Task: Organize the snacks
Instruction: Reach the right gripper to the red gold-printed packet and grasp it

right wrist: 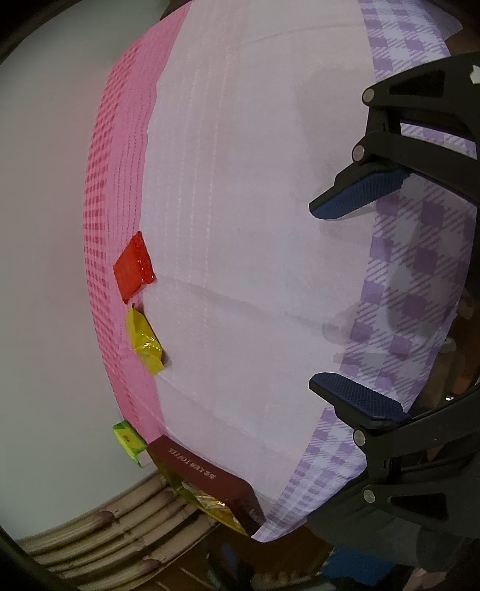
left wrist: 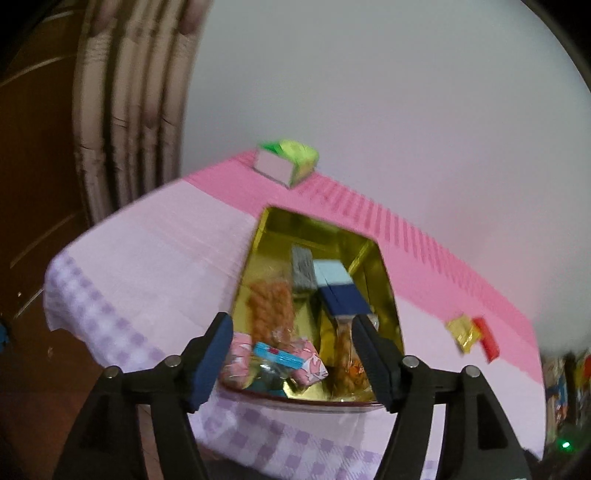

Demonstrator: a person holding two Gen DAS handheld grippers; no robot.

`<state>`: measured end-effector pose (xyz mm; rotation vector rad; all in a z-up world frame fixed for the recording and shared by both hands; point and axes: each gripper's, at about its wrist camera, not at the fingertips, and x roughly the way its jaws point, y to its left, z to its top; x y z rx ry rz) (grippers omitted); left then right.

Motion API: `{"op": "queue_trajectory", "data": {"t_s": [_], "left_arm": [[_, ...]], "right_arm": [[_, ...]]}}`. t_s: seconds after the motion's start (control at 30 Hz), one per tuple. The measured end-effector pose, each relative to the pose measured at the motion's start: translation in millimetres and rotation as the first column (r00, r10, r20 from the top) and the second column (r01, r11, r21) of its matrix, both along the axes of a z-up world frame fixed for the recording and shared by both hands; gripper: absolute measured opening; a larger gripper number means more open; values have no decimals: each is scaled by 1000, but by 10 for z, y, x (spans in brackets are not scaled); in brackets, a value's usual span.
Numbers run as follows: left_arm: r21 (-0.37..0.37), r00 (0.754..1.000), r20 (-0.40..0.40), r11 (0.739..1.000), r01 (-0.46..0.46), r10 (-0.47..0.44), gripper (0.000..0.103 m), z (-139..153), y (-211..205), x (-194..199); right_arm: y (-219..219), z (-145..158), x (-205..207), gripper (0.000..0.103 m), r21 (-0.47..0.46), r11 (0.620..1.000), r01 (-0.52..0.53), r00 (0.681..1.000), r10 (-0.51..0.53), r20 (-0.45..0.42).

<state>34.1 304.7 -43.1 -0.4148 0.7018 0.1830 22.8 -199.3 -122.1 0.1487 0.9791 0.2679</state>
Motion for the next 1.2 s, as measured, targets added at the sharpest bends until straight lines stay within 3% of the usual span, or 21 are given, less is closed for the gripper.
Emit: {"op": "queue_trajectory", "data": {"t_s": [0.2,0.33,0.47,0.57,0.8,0.93,1.0,1.07,1.1,1.2], "left_arm": [[28,994,32,994,-110,109,73,169,-72,-559],[85,992,37,989,-122,119,73,238,-265,-756],[130,1000,24,992,-4,1,73,131,-644,-931],[180,993,-14,977,118,-117,73,-10,-940,-919],[140,991,-35,981,135,-132,73,-120,-903,-873],[139,984,-52,974,178,-173,73,-154,-987,-846],[152,976,-56,965,214,-208,73,-165,-1063,-842],[163,967,-61,954,252,-245,73,-181,-1144,-835],[171,963,-64,948,268,-261,73,-189,-1182,-830],[182,952,-85,935,303,-293,73,-241,-1265,-795]], "right_arm": [[91,50,80,87,-55,998,-8,1000,9,17],[206,67,297,89,-134,990,-30,999,33,20],[368,140,642,89,-187,980,-65,997,72,29],[553,189,895,88,-215,970,-113,992,124,38],[587,246,1653,88,-263,963,-58,996,74,52],[565,149,2046,87,-352,935,-40,998,57,38],[553,79,2183,79,-370,928,-55,998,65,15],[537,18,2277,49,-383,921,-71,997,77,-1],[531,-10,2308,45,-386,919,-81,996,83,-11],[515,-29,2356,46,-380,919,-102,994,109,-2]]}}
